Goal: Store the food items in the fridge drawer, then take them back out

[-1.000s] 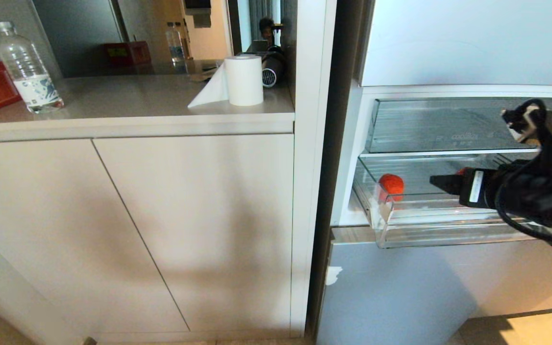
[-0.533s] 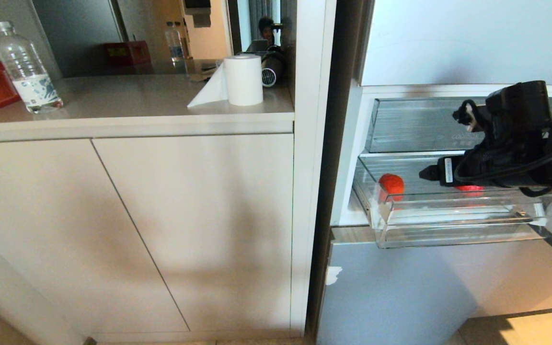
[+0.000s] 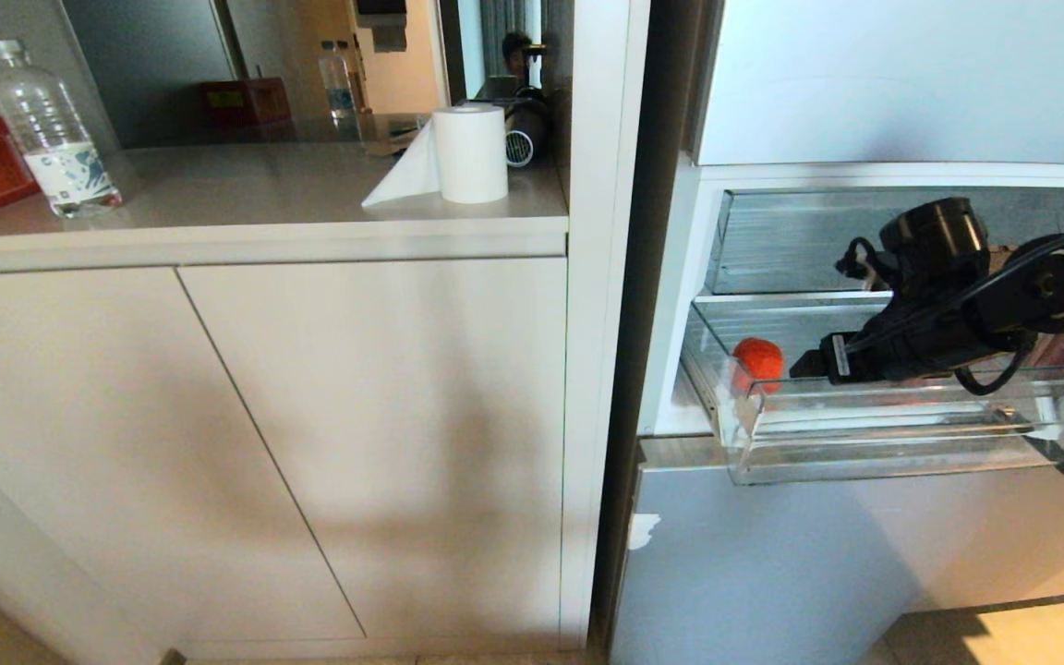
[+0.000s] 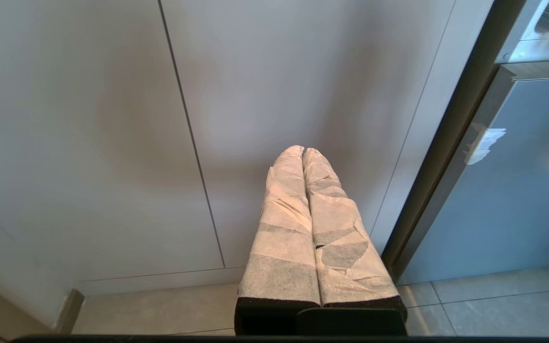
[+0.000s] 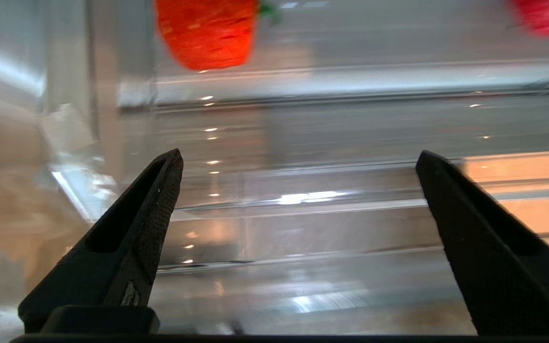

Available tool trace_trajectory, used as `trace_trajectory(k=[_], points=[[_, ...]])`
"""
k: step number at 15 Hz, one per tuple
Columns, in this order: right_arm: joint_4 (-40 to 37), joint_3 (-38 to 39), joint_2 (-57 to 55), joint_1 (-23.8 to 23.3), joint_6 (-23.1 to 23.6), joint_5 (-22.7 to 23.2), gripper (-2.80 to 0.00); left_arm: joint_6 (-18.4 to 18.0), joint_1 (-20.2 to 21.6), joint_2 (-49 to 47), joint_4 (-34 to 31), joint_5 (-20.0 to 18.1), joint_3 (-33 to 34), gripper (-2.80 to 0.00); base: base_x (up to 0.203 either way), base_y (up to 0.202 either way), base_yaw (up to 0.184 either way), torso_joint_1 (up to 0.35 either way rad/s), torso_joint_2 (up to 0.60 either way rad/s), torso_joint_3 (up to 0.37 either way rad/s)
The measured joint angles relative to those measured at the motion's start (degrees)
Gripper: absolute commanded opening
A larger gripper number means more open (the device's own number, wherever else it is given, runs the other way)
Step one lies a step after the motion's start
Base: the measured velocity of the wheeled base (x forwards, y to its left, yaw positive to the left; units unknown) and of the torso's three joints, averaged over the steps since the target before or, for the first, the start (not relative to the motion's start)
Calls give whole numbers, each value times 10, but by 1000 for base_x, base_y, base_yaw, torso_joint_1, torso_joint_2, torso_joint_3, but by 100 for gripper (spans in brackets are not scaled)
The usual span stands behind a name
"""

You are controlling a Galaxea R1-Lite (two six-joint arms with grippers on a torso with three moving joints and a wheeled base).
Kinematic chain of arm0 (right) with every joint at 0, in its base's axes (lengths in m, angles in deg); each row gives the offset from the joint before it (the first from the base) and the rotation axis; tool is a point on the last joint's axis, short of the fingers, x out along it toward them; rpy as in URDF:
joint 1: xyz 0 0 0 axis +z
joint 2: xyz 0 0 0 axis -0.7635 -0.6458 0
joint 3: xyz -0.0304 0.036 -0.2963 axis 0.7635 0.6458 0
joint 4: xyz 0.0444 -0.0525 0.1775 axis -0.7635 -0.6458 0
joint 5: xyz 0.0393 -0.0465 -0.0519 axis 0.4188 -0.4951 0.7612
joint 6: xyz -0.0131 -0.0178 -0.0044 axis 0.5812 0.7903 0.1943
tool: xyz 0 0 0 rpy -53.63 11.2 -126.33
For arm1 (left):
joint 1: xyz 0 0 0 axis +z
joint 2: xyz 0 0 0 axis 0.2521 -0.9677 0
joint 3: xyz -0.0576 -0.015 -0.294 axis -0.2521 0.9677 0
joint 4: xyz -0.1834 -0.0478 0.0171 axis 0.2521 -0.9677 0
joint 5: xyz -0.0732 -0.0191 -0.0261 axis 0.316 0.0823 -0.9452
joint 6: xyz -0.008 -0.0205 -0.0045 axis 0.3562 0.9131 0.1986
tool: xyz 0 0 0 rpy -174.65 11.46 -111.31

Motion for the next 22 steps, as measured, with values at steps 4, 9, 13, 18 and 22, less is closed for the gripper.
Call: trace_trajectory(k=[4, 9, 13, 18, 22], points=[[-104, -4, 25, -15, -9, 39, 0, 0, 0, 0, 0, 0, 0, -280, 0, 0, 0, 0, 0, 0], [-139, -14, 48, -29, -9, 69, 0, 0, 0, 0, 0, 0, 0, -280, 0, 0, 0, 0, 0, 0], [-133, -59, -1, -20, -17, 74, 0, 0, 0, 0, 0, 0, 0, -280, 0, 0, 0, 0, 0, 0], [-132, -103, -57, 4, -42, 77, 0, 0, 0, 0, 0, 0, 0, -280, 0, 0, 0, 0, 0, 0], [-131, -122, -91, 10, -44, 77, 0, 0, 0, 0, 0, 0, 0, -280, 0, 0, 0, 0, 0, 0]])
